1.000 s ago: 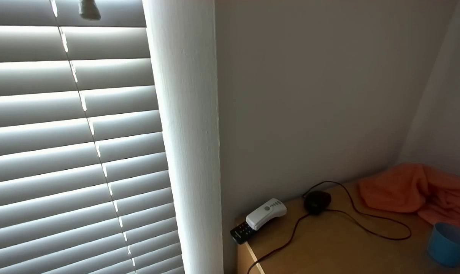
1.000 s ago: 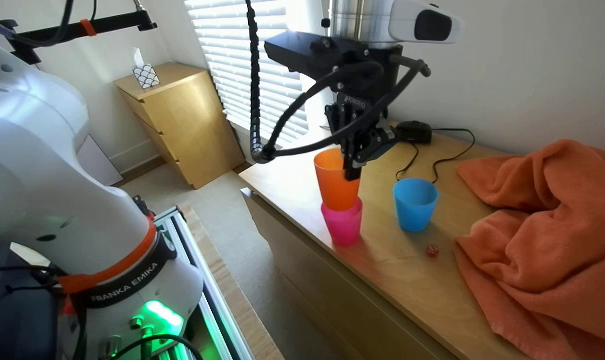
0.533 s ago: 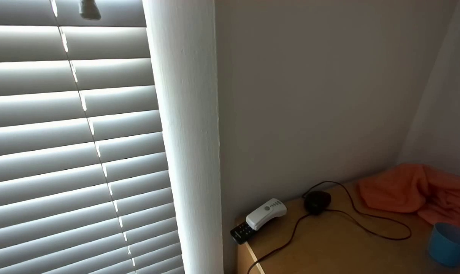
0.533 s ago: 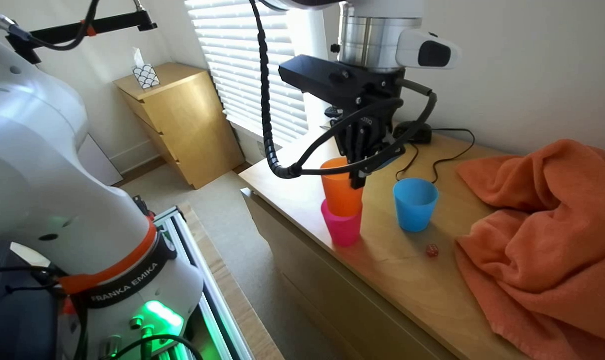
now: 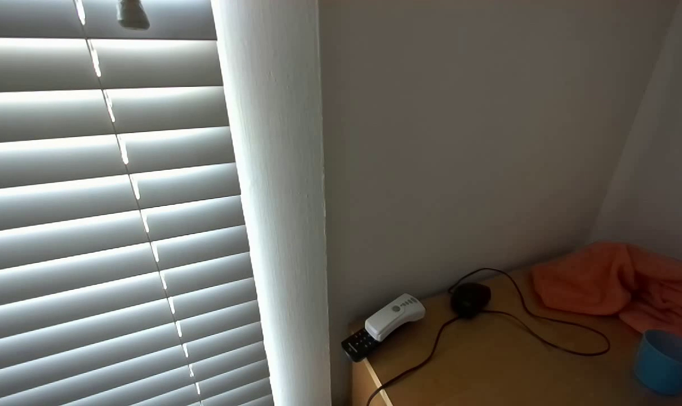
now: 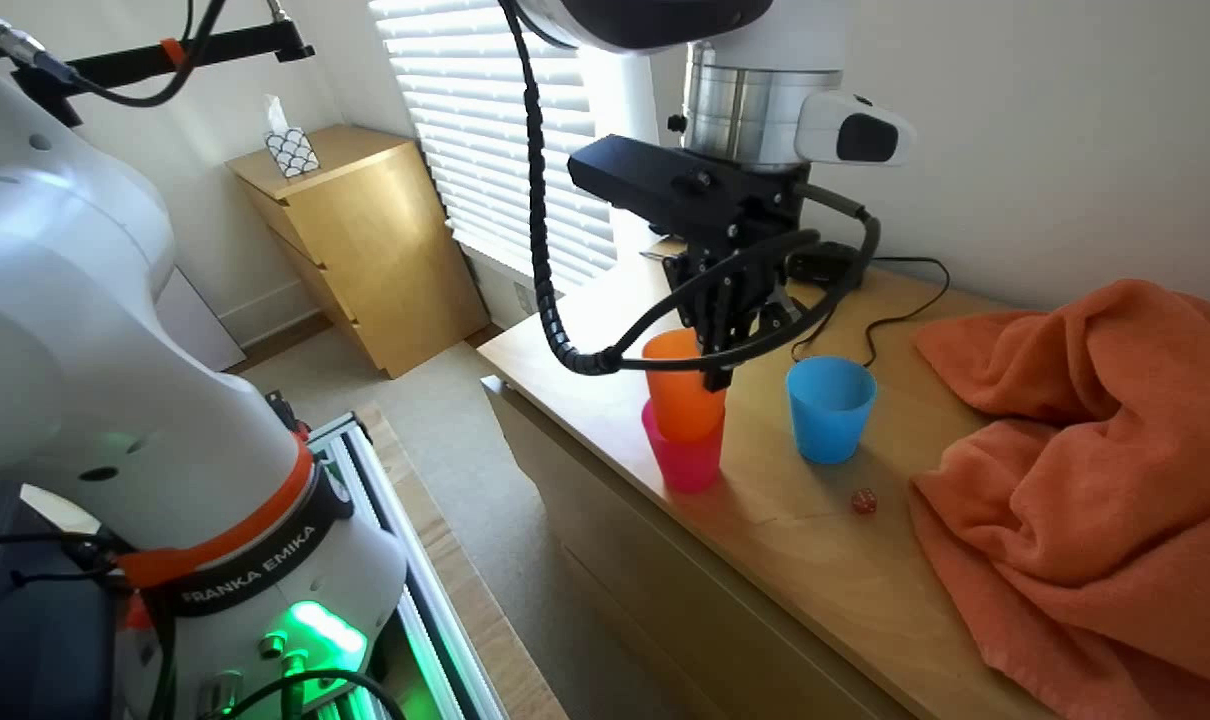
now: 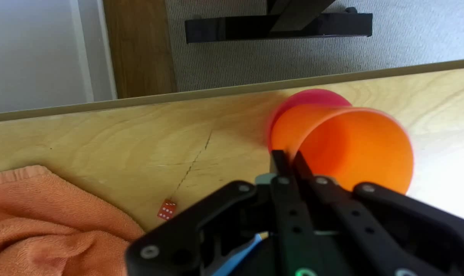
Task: Pick up the orange cup and put it in the pink cup
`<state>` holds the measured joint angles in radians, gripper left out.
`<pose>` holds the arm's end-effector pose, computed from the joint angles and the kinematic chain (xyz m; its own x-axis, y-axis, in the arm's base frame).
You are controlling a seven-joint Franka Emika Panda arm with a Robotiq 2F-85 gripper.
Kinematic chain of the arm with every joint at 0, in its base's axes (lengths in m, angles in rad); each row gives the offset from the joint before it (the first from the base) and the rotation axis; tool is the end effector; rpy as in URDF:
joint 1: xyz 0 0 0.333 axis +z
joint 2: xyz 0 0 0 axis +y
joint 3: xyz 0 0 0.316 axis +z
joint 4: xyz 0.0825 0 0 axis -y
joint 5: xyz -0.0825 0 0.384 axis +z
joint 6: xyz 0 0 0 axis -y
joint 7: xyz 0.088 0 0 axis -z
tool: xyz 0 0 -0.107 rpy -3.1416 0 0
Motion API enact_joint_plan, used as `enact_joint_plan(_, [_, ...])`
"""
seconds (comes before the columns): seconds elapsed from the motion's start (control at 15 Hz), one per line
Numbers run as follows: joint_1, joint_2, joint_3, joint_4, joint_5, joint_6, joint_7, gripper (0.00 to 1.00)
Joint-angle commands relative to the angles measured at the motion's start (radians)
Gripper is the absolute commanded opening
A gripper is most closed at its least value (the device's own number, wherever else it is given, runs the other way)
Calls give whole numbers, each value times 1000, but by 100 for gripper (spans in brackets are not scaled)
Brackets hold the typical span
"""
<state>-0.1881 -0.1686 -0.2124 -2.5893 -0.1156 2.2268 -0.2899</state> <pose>0.3766 -0.1608 0.3009 0.9796 -0.0224 -0.1998 -0.0263 -0.9995 -0.0172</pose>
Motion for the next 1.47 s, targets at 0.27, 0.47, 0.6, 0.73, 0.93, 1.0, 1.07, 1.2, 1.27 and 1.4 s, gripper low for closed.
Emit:
enact_joint_plan(0.27, [31,95,9,2,127,147,-25,1])
enact_joint_plan(0.47, [45,123,25,6,180,197,-37,1])
enact_joint_plan(0.6, [52,135,36,8,197,214,-44,1])
enact_joint_plan(0.73, [55,137,46,10,199,216,-34,30])
enact_joint_plan(0.93, [57,89,57,1,196,201,-30,51])
enact_joint_plan(1.0, [58,69,60,-1,190,197,-28,59])
enact_joint_plan(1.07, [61,50,64,-2,187,189,-21,66])
enact_joint_plan(1.2, [67,7,70,-7,177,177,0,81])
enact_joint_plan(1.27, [70,-22,72,-11,179,163,14,88])
enact_joint_plan(1.4, [69,-67,82,-9,154,119,85,100])
